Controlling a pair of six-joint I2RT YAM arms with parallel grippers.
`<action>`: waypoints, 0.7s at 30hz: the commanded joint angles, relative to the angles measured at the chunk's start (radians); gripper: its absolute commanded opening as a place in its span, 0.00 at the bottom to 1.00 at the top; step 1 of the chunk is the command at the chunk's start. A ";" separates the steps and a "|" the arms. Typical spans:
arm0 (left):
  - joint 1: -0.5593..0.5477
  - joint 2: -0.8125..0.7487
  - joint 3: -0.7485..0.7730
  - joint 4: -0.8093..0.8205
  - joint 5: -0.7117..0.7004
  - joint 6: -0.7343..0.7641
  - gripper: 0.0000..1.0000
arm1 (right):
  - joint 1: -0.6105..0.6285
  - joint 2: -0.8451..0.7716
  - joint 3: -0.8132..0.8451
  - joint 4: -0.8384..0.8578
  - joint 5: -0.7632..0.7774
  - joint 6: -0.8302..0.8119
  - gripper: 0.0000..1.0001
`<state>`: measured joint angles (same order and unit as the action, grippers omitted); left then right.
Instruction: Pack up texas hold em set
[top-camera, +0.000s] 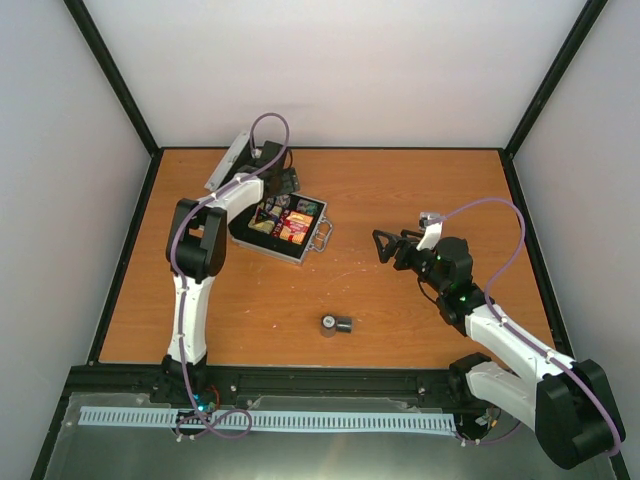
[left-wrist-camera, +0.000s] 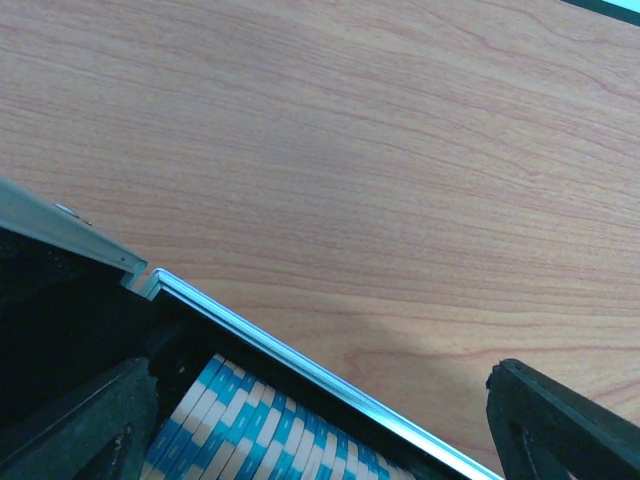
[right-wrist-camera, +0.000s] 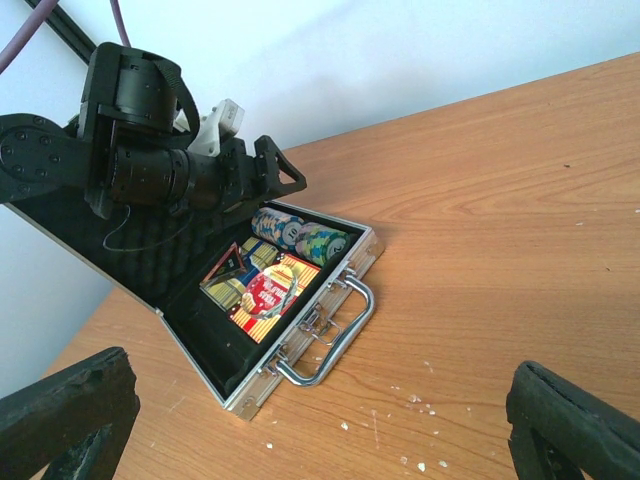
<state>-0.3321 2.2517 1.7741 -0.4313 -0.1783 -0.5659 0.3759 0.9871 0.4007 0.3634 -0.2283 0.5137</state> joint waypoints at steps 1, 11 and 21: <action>0.004 0.015 0.032 -0.021 0.096 0.015 0.91 | -0.008 -0.011 -0.004 0.025 -0.001 -0.006 1.00; 0.002 0.011 0.023 -0.021 0.223 0.033 0.89 | -0.008 -0.011 -0.004 0.025 -0.002 -0.006 1.00; -0.029 0.021 0.045 -0.027 0.236 0.087 0.88 | -0.008 -0.008 -0.003 0.026 -0.001 -0.004 1.00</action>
<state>-0.3374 2.2517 1.7744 -0.4442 0.0051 -0.5148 0.3756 0.9871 0.4007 0.3637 -0.2283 0.5137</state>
